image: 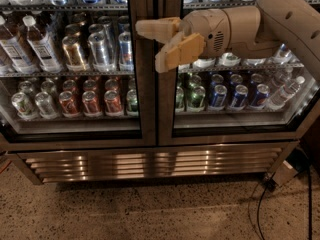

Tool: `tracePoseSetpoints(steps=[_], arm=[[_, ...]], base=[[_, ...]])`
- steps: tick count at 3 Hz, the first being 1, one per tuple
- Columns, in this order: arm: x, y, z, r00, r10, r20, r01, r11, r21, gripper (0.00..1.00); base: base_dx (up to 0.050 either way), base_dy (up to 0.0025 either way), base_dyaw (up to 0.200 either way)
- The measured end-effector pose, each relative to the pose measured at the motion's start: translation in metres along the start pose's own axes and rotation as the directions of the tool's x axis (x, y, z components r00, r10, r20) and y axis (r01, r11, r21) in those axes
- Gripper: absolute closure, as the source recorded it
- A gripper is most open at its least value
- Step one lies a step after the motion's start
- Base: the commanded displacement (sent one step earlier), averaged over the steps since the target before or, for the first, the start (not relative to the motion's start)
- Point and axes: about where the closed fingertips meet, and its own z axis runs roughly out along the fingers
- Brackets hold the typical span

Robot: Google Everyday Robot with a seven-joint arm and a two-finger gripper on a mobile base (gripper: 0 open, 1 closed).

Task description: Open left fridge door

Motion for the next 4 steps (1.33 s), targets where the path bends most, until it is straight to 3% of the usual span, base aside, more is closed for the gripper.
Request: tracePoseSetpoints(steps=[2, 3, 4], arm=[[0.0052, 0.0033, -0.0005, 1.000, 0.003, 0.007, -0.003, 0.9996, 0.028, 0.00], [-0.0005, -0.0007, 0.0023, 0.999, -0.049, 0.010, 0.047, 0.9884, 0.145, 0.00], [-0.0005, -0.0008, 0.0023, 0.999, -0.049, 0.010, 0.047, 0.9884, 0.145, 0.00]], base=[[0.000, 0.00000, 0.000], [0.000, 0.00000, 0.000], [0.000, 0.00000, 0.000]])
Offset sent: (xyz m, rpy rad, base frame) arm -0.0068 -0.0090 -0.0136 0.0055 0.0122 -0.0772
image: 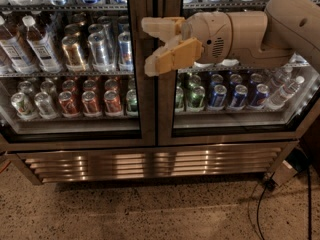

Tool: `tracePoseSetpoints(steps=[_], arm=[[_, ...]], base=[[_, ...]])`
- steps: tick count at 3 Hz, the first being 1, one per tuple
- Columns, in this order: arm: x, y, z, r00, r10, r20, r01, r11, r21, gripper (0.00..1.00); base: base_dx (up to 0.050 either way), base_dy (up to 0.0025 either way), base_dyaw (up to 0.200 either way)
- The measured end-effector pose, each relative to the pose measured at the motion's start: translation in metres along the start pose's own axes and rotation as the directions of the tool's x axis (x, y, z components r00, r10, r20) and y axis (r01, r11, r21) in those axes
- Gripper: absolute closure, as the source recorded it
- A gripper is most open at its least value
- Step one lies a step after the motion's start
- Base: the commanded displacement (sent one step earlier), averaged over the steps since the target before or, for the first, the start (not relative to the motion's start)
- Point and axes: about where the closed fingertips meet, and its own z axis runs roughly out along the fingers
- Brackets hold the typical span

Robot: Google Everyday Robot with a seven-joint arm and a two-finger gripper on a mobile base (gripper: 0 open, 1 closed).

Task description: Open left fridge door

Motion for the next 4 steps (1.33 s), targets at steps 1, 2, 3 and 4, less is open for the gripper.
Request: tracePoseSetpoints(steps=[1, 2, 3, 4], arm=[[-0.004, -0.026, -0.004, 0.999, 0.024, 0.021, -0.025, 0.9984, 0.051, 0.00], [-0.025, -0.072, -0.014, 0.999, 0.040, 0.032, -0.044, 0.9878, 0.149, 0.00], [-0.025, -0.072, -0.014, 0.999, 0.040, 0.032, -0.044, 0.9878, 0.149, 0.00], [-0.025, -0.072, -0.014, 0.999, 0.040, 0.032, -0.044, 0.9878, 0.149, 0.00]], base=[[0.000, 0.00000, 0.000], [0.000, 0.00000, 0.000], [0.039, 0.00241, 0.124], [0.000, 0.00002, 0.190]])
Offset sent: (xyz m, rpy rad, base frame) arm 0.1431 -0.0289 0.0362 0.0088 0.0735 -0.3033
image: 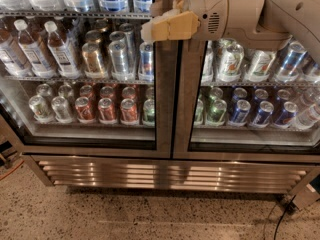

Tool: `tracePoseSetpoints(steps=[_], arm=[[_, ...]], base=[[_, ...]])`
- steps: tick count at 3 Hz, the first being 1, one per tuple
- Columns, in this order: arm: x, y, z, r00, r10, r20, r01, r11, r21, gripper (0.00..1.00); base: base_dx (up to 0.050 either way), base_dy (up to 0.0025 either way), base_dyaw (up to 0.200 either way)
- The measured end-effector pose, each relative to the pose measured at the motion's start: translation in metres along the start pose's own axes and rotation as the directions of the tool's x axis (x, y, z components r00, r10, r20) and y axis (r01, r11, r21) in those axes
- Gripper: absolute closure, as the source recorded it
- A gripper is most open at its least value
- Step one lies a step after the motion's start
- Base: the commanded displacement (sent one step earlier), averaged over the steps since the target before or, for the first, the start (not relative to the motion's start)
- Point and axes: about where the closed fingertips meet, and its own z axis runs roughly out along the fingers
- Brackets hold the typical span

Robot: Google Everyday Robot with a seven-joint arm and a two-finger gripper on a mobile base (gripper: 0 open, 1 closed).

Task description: Open left fridge door

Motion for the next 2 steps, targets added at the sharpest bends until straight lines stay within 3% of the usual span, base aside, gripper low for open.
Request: tracePoseSetpoints(steps=[1, 2], arm=[[0.0000, 0.0000, 0.0000, 1.000, 0.000, 0.000, 0.000, 1.0000, 0.000, 0.00], [0.0000, 0.0000, 0.0001, 1.000, 0.000, 0.000, 0.000, 1.0000, 0.000, 0.19]], base=[[0.000, 0.00000, 0.000], [0.000, 0.00000, 0.000]])
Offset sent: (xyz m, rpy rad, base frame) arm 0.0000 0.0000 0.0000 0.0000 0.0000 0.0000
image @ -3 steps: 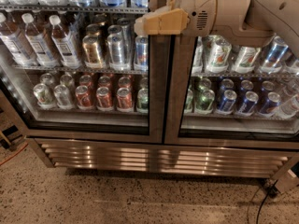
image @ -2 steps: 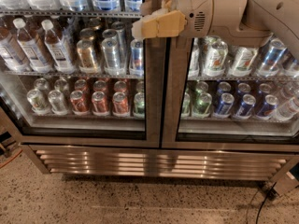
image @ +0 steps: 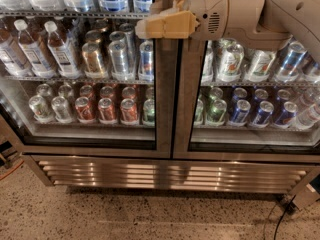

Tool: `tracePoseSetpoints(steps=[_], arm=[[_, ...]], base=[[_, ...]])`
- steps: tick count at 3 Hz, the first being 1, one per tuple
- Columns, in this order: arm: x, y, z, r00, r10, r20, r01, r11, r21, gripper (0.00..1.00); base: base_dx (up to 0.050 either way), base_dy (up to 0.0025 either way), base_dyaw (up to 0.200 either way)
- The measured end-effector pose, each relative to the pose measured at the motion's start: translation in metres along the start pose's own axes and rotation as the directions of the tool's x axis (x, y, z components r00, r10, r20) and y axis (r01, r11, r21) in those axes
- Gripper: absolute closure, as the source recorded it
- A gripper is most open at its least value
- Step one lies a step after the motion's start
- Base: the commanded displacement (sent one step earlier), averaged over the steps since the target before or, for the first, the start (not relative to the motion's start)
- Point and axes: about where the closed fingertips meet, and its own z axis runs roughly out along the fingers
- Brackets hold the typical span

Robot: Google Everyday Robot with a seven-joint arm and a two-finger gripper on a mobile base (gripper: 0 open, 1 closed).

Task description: Open left fridge door

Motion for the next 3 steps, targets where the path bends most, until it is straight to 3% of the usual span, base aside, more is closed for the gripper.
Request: tracePoseSetpoints(steps=[1, 2, 3], arm=[[0.0000, 0.0000, 0.0000, 1.000, 0.000, 0.000, 0.000, 1.0000, 0.000, 0.42], [0.0000, 0.0000, 0.0000, 1.000, 0.000, 0.000, 0.000, 1.0000, 0.000, 1.00], [0.0000, 0.0000, 0.0000, 1.000, 0.000, 0.000, 0.000, 1.0000, 0.000, 1.00]], base=[[0.000, 0.00000, 0.000], [-0.050, 0.00000, 0.000], [-0.050, -0.00004, 0.000]])
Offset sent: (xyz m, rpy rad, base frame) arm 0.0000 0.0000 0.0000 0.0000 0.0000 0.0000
